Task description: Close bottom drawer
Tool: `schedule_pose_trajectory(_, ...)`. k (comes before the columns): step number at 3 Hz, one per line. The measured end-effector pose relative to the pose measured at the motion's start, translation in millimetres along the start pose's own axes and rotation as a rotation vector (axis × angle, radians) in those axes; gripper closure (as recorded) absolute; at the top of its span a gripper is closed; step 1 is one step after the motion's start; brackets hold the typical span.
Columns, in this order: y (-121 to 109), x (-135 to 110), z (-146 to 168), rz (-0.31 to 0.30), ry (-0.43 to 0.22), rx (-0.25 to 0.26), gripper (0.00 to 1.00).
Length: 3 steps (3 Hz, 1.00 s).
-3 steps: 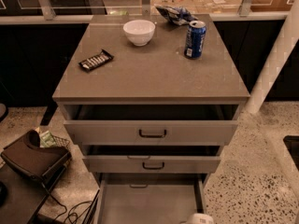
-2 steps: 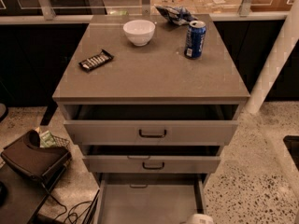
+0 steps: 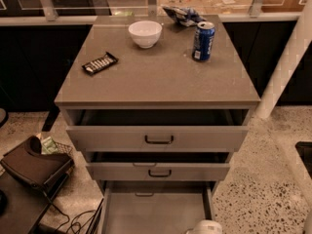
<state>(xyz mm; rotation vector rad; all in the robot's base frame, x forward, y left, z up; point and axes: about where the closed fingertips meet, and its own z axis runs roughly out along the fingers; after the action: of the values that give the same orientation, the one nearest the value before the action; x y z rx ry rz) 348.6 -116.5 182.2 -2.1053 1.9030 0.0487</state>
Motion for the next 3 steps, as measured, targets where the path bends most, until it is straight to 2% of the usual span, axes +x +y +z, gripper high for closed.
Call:
schedule_pose_trajectory(1, -0.6, -0.6, -2.2, 0.000, 0.000, 0.000, 1.00)
schedule_pose_trajectory(2, -20.7, -0.7, 3.1, -0.013, -0.008, 0.012, 1.00)
schedule_pose_trajectory(3, -21.1, -1.1, 1.2, -0.013, -0.008, 0.012, 1.00)
